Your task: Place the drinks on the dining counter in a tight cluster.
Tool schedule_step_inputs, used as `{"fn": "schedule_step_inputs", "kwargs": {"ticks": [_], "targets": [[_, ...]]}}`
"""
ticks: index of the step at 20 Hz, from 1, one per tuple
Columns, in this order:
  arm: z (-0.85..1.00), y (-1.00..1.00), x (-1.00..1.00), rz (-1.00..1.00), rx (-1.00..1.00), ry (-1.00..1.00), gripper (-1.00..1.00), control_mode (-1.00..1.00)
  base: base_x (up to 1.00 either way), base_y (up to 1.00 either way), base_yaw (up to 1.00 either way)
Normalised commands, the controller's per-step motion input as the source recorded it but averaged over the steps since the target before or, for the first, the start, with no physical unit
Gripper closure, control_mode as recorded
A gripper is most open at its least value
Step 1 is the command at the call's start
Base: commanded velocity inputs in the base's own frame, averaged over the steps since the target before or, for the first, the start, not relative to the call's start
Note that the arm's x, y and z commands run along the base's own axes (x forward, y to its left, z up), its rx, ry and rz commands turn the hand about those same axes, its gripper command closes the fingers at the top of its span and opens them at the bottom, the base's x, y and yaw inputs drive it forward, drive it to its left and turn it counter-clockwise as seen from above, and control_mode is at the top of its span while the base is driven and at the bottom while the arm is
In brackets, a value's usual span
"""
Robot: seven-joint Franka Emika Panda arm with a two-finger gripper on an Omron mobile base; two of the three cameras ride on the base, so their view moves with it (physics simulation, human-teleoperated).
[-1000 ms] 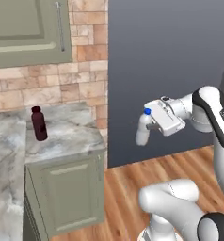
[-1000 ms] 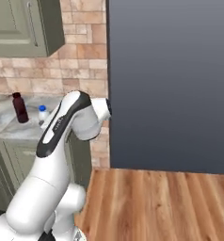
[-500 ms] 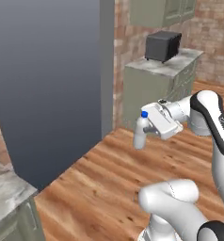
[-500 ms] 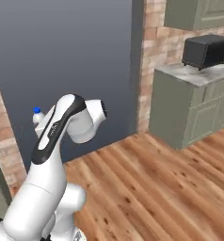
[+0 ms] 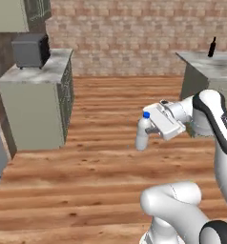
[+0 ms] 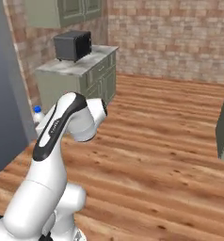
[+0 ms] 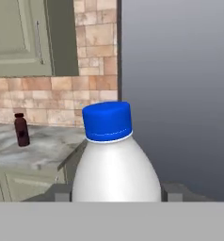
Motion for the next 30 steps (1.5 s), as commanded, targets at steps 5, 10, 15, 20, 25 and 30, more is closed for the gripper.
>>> {"fn": "schedule_step_inputs", "kwargs": {"ticks": [5,10,15,20,25,30], "targets": [[0.00,0.00,0.00,0.00,0.00,0.00,1.00,1.00,0.04,0.05,-0.99],[0.00,0.00,0.00,0.00,0.00,0.00,1.00,1.00,1.00,0.63,-0.39],[0.00,0.00,0.00,0.00,0.00,0.00,1.00,1.00,1.00,0.76,-0.28],[0.00,0.00,0.00,0.00,0.00,0.00,1.00,1.00,1.00,0.79,-0.28],[0.00,0.00,0.00,0.00,0.00,0.00,1.00,1.00,1.00,0.81,-0.33],[0.00,0.00,0.00,0.00,0.00,0.00,1.00,1.00,1.00,0.78,-0.46]]}}
